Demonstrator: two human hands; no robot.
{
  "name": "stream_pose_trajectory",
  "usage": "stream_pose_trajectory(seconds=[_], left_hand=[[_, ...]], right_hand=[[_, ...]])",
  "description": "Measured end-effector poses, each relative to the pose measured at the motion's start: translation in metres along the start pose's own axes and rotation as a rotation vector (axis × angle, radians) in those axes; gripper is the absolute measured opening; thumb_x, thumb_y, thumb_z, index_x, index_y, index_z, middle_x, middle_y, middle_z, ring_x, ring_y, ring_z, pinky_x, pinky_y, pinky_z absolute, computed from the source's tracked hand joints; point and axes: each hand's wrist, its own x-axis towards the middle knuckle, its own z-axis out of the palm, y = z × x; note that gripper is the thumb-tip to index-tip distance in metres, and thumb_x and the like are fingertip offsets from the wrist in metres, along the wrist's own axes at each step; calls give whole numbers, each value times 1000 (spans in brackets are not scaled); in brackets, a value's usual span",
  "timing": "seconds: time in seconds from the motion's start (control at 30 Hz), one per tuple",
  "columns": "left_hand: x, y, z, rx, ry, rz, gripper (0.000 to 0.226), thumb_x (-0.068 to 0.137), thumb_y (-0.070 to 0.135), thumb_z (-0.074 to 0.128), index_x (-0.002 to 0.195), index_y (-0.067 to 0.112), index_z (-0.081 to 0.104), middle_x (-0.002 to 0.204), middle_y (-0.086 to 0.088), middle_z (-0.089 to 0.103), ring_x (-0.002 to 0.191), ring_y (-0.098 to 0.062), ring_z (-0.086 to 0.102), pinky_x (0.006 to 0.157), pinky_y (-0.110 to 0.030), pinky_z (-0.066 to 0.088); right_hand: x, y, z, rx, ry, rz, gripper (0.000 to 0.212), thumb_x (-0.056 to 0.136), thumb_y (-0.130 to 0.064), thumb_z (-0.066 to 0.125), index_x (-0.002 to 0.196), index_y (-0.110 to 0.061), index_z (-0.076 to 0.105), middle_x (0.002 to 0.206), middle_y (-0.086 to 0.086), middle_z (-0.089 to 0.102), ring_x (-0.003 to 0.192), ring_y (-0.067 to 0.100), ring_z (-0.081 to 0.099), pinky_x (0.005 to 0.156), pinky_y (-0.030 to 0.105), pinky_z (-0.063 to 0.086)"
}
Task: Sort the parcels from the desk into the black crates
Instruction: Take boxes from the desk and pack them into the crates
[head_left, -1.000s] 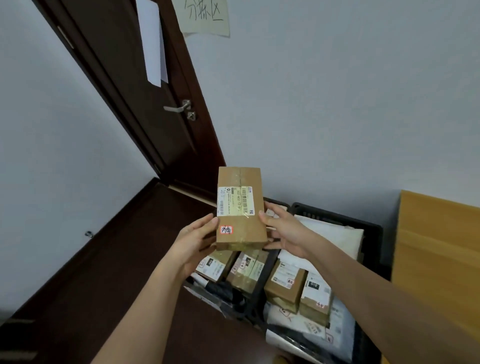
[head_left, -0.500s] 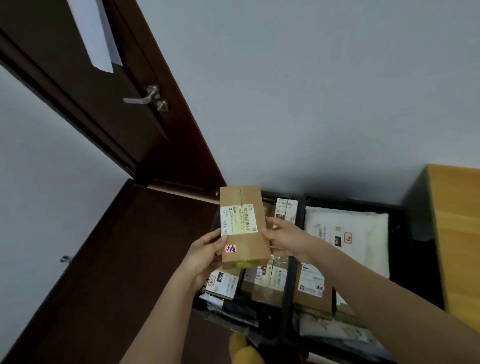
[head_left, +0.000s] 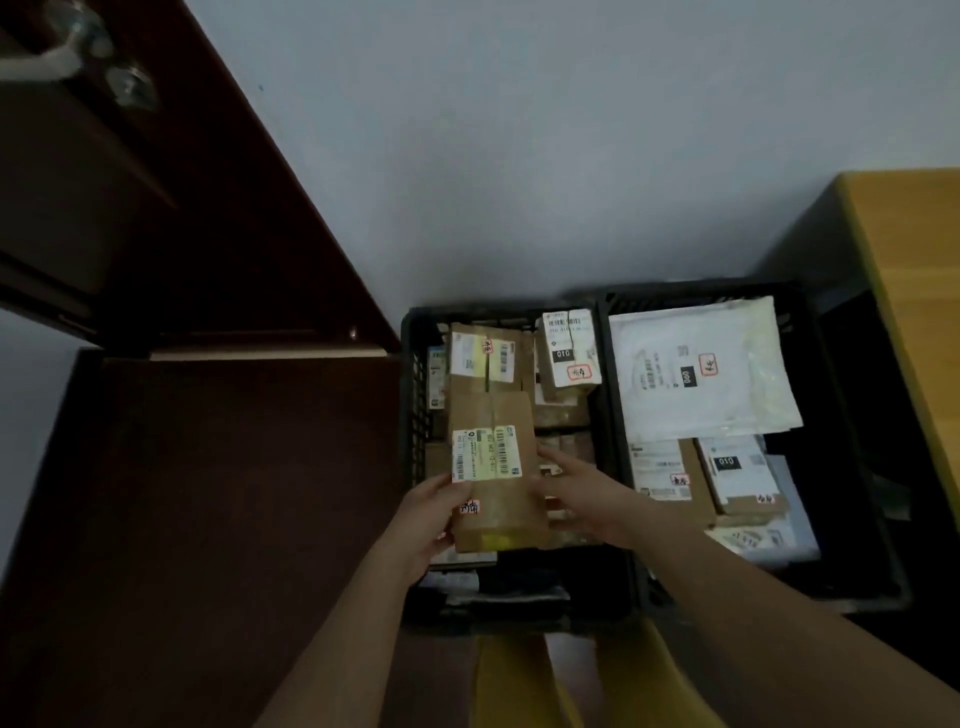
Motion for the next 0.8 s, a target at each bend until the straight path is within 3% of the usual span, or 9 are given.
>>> stream_pose_trajectory(seconds=[0.17, 0.23, 0.3, 0.33, 0.43, 0.57, 0.63, 0.7, 0.8], left_hand=[[31, -28, -2, 44, -13, -77, 32, 97, 17, 59, 129, 22, 59, 108, 0, 71, 89, -13, 68, 60, -25, 54], [44, -42, -3, 74, 7, -104, 35, 98, 17, 59, 132, 23, 57, 109, 0, 71, 90, -15, 68, 65, -30, 57], [58, -56, -5, 91, 15, -126, 35, 98, 15, 57, 132, 24, 59, 111, 1, 70, 95, -17, 69, 82, -40, 59], [62, -62, -6, 106, 29, -120, 32, 99, 14, 56, 129, 23, 61, 109, 2, 70, 95, -16, 68, 82, -39, 59], [66, -69, -5, 177, 130, -55, 24, 99, 8, 53, 116, 23, 61, 105, 6, 65, 86, -7, 64, 60, -15, 51], [69, -72, -3, 488, 335, 201, 27, 92, -4, 55, 96, 23, 55, 105, 3, 57, 78, 1, 51, 50, -9, 41], [72, -76, 1, 580, 312, 243, 31, 92, -6, 51, 106, 21, 58, 109, 7, 49, 88, 1, 46, 63, -7, 38], [79, -81, 2, 703, 266, 209, 43, 95, -5, 46, 135, 12, 52, 133, 0, 43, 109, -6, 45, 82, -7, 30], [86, -89, 2, 782, 278, 180, 55, 95, -4, 45, 148, 9, 38, 159, -5, 22, 138, -16, 34, 103, -15, 29]], right_hand=[[22, 33, 8, 25, 33, 88, 53, 99, -18, 56, 144, -39, 39, 118, -4, 62, 107, 17, 62, 96, 38, 51], [33, 48, 10, 11, 23, 133, 57, 98, -16, 57, 146, -38, 37, 121, -4, 61, 113, 19, 60, 102, 41, 46], [45, 60, 13, -11, 9, 154, 60, 97, -17, 59, 148, -38, 36, 128, -4, 58, 116, 19, 58, 105, 42, 44], [51, 64, 16, -26, -1, 153, 61, 97, -18, 60, 149, -38, 34, 132, -3, 55, 117, 19, 57, 104, 42, 45], [66, 69, 27, -79, -40, 121, 63, 98, -19, 57, 150, -42, 30, 140, -3, 48, 121, 19, 51, 96, 36, 48], [83, 74, 40, -221, -94, 38, 62, 101, -24, 53, 154, -38, 23, 145, -10, 39, 117, 9, 43, 86, 17, 45], [89, 75, 42, -251, -130, 27, 62, 102, -19, 51, 154, -36, 22, 146, -9, 37, 120, 10, 43, 86, 13, 42], [93, 75, 43, -260, -154, 20, 63, 102, -15, 49, 154, -38, 23, 154, -6, 33, 125, 10, 40, 90, 14, 41], [97, 73, 44, -216, -180, 49, 69, 98, -7, 51, 152, -44, 27, 152, -4, 36, 120, 13, 46, 92, 21, 49]])
